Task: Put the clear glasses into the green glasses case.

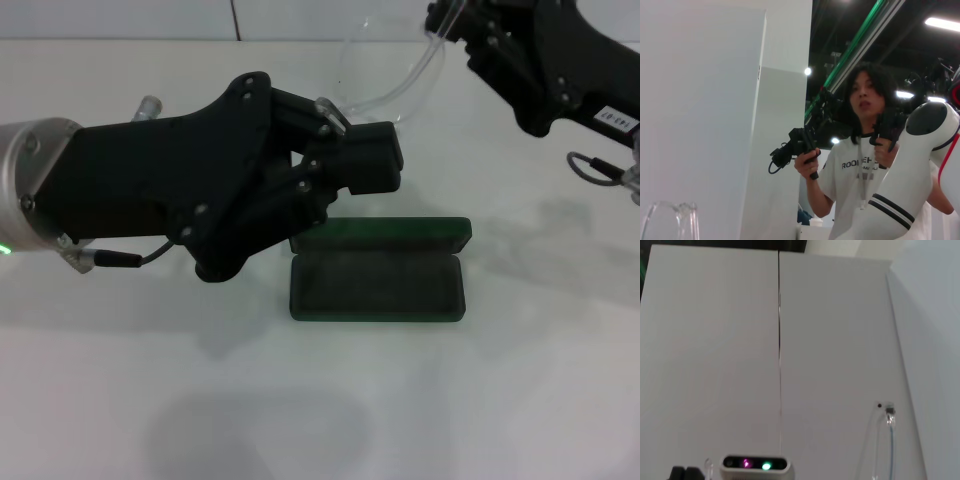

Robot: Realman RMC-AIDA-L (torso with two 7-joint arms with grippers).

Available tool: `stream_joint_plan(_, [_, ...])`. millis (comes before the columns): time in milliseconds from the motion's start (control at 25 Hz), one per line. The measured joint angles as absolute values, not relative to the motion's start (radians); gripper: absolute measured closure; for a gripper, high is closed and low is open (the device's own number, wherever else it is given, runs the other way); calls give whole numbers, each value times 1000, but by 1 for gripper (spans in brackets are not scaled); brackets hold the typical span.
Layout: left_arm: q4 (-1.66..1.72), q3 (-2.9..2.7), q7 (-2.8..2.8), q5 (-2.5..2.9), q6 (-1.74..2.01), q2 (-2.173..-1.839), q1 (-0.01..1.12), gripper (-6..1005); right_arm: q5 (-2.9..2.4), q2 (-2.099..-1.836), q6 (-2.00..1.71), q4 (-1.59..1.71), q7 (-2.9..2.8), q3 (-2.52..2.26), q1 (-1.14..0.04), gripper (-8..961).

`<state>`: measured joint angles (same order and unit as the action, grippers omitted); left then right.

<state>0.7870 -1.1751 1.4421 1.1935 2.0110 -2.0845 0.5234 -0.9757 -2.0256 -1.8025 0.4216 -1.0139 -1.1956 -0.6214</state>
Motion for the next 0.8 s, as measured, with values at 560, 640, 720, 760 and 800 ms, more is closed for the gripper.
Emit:
stream_joint_plan(560, [771,-1177,1430,1194,2009,-2086,525,944,-977,-2027,-1783,427,-1014,-1294,-631,900])
stream_joint_plan(640, [770,-1177,1430,1194,2009,-2086,525,944,-975,-2028,-1775,427,-1014,-1309,-634,900])
stream_joint_plan(720, [770,-1177,1430,1195,2009,-2086,525,944,-964,-2028,-1772,428,-1009,-1311,-632,900])
stream_joint_plan(760, [770,-1177,1430,1195,2009,-2086,525,944,-954,-2028,-1772,428,-1006,-1310,-628,900])
stream_joint_plan(800, [770,-1177,1430,1196,2009,-2086,524,944,-946,-2028,-1772,428,-1004,-1310,-625,900])
